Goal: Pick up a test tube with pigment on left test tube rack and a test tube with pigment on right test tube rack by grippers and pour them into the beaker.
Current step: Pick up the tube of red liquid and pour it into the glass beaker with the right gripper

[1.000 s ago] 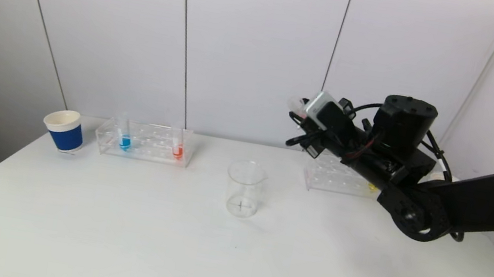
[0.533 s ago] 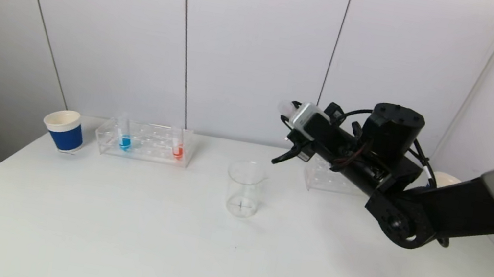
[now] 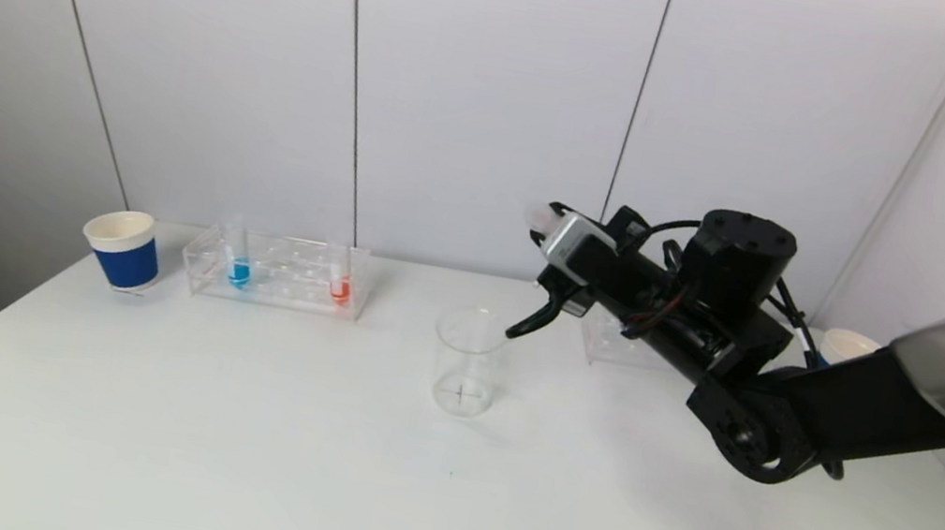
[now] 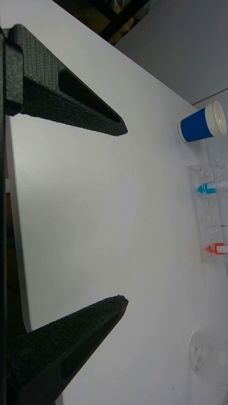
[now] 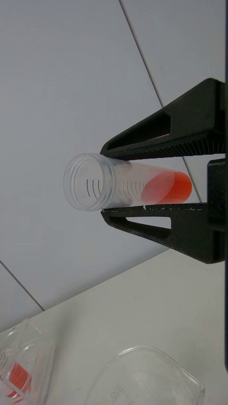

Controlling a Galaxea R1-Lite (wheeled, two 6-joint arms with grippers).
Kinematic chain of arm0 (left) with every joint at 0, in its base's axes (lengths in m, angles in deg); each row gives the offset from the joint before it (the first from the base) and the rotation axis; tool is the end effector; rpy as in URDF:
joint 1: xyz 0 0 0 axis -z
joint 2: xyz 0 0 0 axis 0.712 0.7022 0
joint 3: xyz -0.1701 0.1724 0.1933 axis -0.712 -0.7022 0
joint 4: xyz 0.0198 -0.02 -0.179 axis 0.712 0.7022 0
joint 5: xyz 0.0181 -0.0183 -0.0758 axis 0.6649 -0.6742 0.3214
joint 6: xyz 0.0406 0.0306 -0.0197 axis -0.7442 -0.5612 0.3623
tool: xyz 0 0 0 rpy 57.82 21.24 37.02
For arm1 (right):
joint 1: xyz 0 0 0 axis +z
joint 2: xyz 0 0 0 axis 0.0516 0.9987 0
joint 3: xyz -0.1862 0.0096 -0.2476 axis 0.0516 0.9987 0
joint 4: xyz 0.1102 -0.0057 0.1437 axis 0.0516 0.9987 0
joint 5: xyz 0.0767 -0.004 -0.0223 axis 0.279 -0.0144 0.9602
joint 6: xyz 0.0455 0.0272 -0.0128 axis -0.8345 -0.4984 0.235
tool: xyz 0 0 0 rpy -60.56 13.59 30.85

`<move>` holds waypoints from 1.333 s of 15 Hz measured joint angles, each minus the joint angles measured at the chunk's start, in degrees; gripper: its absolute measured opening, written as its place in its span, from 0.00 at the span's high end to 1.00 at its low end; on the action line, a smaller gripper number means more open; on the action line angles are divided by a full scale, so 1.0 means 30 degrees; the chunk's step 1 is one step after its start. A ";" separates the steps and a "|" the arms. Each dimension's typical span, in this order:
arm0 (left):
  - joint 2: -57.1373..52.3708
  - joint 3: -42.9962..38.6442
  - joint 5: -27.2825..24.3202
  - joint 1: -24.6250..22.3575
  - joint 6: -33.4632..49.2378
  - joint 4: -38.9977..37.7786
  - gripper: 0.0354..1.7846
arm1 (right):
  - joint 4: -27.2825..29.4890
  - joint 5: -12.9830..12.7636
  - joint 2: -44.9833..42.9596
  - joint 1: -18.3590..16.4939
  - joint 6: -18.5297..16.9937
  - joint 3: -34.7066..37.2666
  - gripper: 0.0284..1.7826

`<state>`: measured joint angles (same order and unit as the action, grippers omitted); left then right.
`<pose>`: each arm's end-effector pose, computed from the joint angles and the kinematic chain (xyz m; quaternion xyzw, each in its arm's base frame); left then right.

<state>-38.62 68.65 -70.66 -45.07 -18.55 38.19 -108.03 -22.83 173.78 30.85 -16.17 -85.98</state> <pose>-0.0129 -0.0028 0.0748 0.0566 0.0172 -0.0314 0.9978 0.3843 0.2140 0.1710 -0.4194 -0.1762 0.2738 0.8474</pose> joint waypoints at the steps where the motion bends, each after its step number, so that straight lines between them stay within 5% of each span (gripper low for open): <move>1: 0.0000 0.0000 0.0000 0.0000 0.0000 0.0000 0.01 | 0.0000 0.0000 0.0037 0.0016 0.0110 0.0037 0.75; 20: 0.0000 0.0000 -0.0004 0.0008 -0.0008 0.0000 0.01 | -0.3328 0.0049 0.1154 0.0614 0.2414 0.1536 0.75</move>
<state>-38.62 68.65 -70.67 -45.04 -18.57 38.19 -118.02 -22.68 177.24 32.69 -8.93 -81.37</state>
